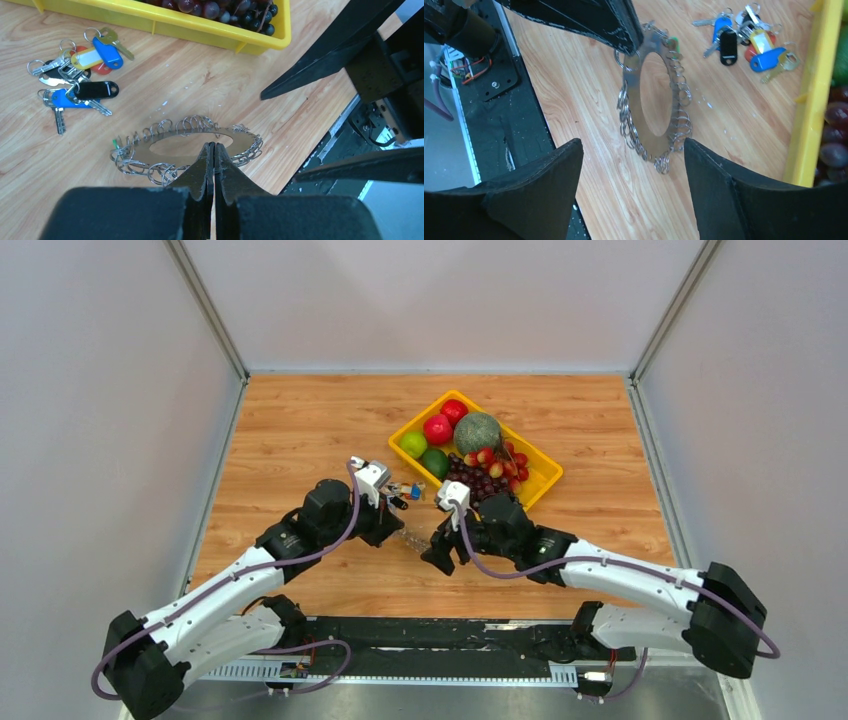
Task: Remove the keys from the keyring
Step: Pick up the keyring from the center of the board.
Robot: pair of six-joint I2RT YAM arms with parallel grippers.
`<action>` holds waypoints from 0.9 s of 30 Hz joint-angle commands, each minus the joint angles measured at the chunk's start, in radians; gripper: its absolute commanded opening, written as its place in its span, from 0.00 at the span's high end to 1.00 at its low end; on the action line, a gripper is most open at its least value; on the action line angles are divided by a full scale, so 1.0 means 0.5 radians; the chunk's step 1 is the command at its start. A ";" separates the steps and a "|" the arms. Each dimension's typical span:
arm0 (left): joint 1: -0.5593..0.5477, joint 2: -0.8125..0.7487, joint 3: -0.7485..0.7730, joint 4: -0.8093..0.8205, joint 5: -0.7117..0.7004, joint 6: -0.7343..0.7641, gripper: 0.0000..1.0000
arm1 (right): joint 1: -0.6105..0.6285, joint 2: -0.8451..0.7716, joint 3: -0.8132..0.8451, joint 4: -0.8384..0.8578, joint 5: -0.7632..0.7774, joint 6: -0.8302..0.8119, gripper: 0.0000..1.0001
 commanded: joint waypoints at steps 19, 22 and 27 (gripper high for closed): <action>-0.007 -0.239 0.129 -0.106 -0.098 -0.069 0.70 | 0.205 0.345 0.196 0.336 0.328 -0.115 1.00; -0.007 -0.404 0.188 -0.195 -0.205 -0.055 0.30 | 0.202 0.152 0.129 0.293 0.325 -0.098 1.00; -0.007 -0.592 0.260 -0.367 -0.291 -0.023 0.11 | 0.200 -0.212 0.103 0.136 0.334 -0.057 1.00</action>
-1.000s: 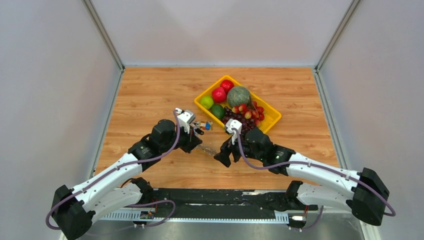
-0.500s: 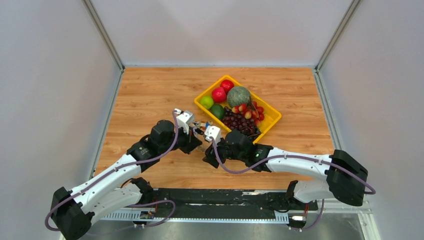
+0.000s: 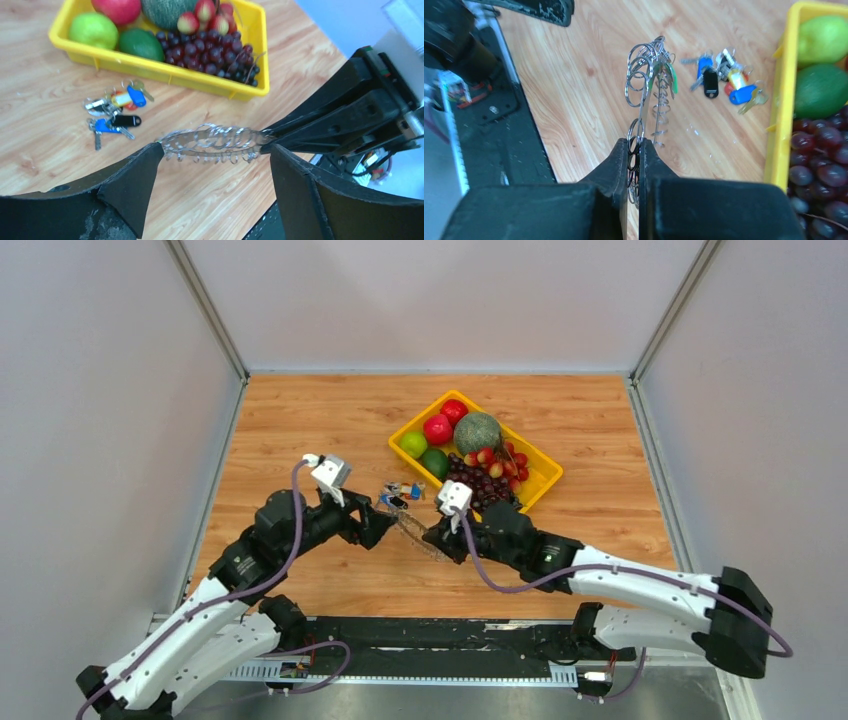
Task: Remove the keys from the keyring
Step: Pick up the keyring from the center of the board.
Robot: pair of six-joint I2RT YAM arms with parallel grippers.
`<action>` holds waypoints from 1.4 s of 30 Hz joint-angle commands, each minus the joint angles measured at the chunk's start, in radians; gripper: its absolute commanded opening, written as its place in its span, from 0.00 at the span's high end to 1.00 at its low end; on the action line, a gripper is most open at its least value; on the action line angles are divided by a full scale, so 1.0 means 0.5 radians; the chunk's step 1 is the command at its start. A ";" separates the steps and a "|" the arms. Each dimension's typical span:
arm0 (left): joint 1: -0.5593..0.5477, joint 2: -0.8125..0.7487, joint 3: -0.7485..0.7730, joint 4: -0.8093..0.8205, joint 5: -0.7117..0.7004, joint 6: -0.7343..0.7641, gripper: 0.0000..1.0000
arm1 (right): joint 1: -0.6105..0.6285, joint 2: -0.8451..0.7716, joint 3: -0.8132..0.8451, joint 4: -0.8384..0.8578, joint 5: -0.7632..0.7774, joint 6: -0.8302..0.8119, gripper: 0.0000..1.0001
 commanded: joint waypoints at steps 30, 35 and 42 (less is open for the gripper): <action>-0.003 -0.505 -0.380 0.380 0.562 0.875 0.09 | -0.008 -0.588 1.084 -1.417 -0.344 -0.094 1.00; -0.003 -0.366 -0.418 0.404 0.519 0.873 0.12 | -0.015 -0.290 1.300 -1.727 -0.308 0.051 1.00; -0.003 -0.315 -0.726 0.879 0.346 0.363 0.13 | -0.254 0.034 1.595 -2.153 -0.458 0.164 1.00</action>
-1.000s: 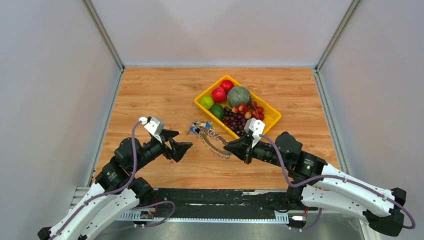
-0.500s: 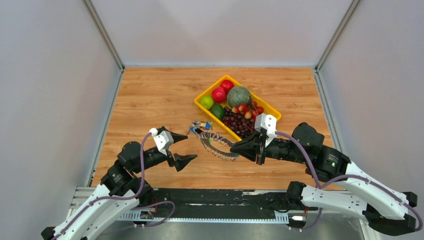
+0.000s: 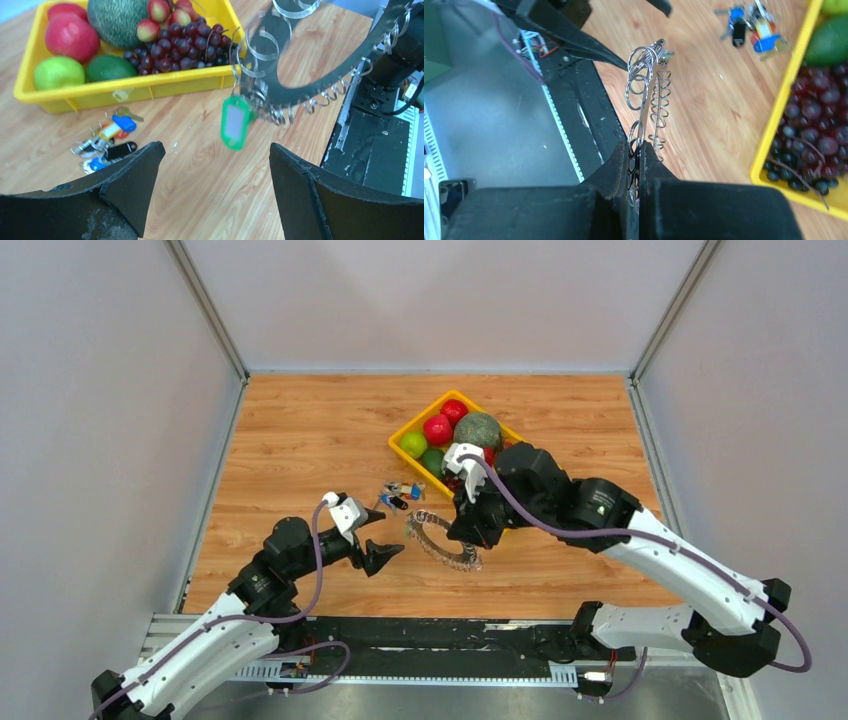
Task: Remove the keys from the keyring
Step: Pick up the keyring from the center of the board, then pick up the key from the keyring.
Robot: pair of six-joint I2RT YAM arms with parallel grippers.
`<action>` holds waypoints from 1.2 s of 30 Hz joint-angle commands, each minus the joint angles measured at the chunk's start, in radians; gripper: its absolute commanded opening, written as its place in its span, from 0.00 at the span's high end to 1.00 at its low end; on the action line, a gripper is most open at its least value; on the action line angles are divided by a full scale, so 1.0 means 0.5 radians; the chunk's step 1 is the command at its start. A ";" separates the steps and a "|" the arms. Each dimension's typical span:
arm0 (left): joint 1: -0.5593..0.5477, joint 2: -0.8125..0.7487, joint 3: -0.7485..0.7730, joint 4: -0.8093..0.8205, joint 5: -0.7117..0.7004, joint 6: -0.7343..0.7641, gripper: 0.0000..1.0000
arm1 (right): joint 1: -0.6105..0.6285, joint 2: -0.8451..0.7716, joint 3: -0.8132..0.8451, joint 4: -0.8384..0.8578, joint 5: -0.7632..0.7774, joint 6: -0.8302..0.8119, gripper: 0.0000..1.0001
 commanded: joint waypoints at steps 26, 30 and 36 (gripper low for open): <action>-0.005 1.076 -0.457 1.907 0.423 0.190 0.22 | -0.299 0.315 0.409 -0.525 -0.311 0.010 1.00; -0.012 1.201 -0.418 2.032 0.470 0.175 0.26 | -0.301 0.337 0.415 -0.524 -0.353 0.003 1.00; -0.050 1.345 -0.321 2.103 0.645 0.193 0.34 | -0.299 0.356 0.416 -0.513 -0.395 -0.005 1.00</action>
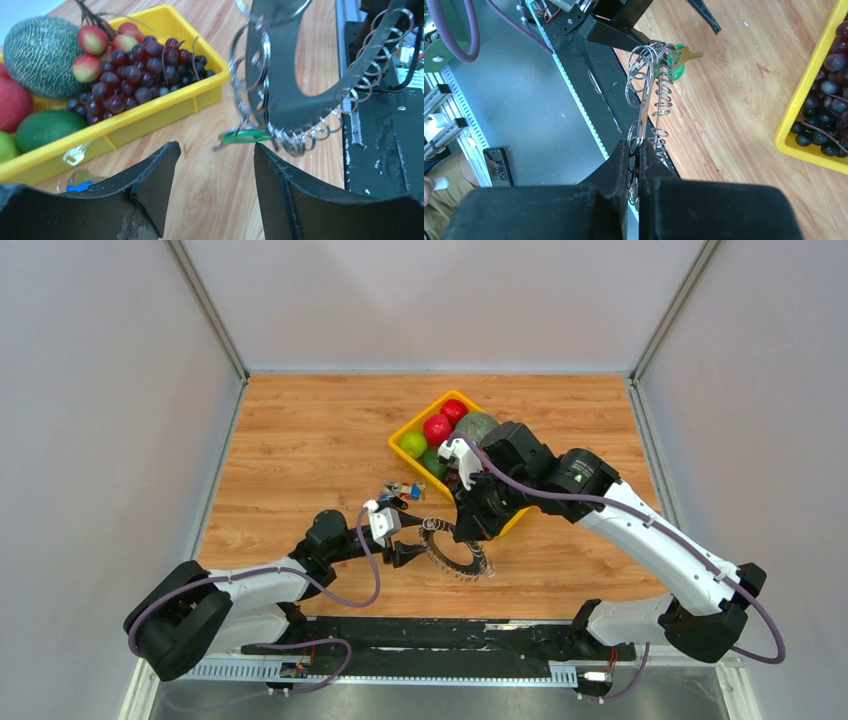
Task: Remove the keys from the keyring
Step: Pick up the key from the keyring.
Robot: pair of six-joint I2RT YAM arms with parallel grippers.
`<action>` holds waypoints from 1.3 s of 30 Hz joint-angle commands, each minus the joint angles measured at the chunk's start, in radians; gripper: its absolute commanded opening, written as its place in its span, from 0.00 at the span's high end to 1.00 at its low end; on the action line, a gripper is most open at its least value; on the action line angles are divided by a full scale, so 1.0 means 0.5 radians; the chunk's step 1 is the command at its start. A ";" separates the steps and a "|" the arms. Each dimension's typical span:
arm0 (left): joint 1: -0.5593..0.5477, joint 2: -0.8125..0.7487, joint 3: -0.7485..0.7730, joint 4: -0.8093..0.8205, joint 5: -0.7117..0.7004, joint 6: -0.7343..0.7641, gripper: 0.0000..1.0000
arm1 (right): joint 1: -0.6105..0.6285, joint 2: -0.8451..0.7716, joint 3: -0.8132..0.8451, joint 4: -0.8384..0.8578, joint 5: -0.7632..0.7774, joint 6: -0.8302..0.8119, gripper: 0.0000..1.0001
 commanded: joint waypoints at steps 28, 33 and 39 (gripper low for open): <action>-0.095 -0.093 0.062 -0.032 0.156 0.123 0.57 | -0.005 -0.072 0.091 0.015 -0.045 -0.014 1.00; -0.104 -0.147 0.010 -0.038 0.088 0.148 0.39 | -0.007 -0.083 0.115 0.008 -0.051 -0.005 1.00; -0.106 -0.150 0.024 -0.047 0.077 0.132 0.48 | -0.006 -0.087 0.126 0.005 -0.071 0.003 1.00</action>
